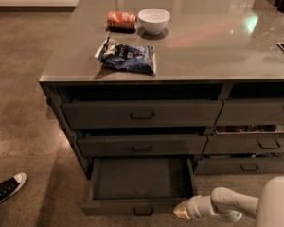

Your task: Close bottom drawer

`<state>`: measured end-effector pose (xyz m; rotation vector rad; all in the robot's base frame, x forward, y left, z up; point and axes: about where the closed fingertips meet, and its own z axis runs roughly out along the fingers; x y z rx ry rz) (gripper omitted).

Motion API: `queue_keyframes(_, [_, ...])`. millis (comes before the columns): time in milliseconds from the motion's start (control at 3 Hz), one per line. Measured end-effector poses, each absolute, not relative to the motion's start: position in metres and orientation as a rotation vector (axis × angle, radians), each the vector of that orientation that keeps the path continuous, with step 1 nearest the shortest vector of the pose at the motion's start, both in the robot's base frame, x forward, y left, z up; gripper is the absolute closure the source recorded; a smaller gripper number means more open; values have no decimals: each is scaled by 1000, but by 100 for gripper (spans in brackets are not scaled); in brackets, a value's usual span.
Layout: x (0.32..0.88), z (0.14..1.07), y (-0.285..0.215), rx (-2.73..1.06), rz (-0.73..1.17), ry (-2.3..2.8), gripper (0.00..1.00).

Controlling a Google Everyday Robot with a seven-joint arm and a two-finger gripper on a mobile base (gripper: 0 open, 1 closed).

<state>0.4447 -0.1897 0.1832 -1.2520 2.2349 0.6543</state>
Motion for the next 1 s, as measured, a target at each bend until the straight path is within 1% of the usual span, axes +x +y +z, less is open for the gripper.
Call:
queue_keyframes(333, [454,176,-186,-1268,640,2225,82])
queue_keyframes(1000, [474,183,-171,-1324,622,2133,35])
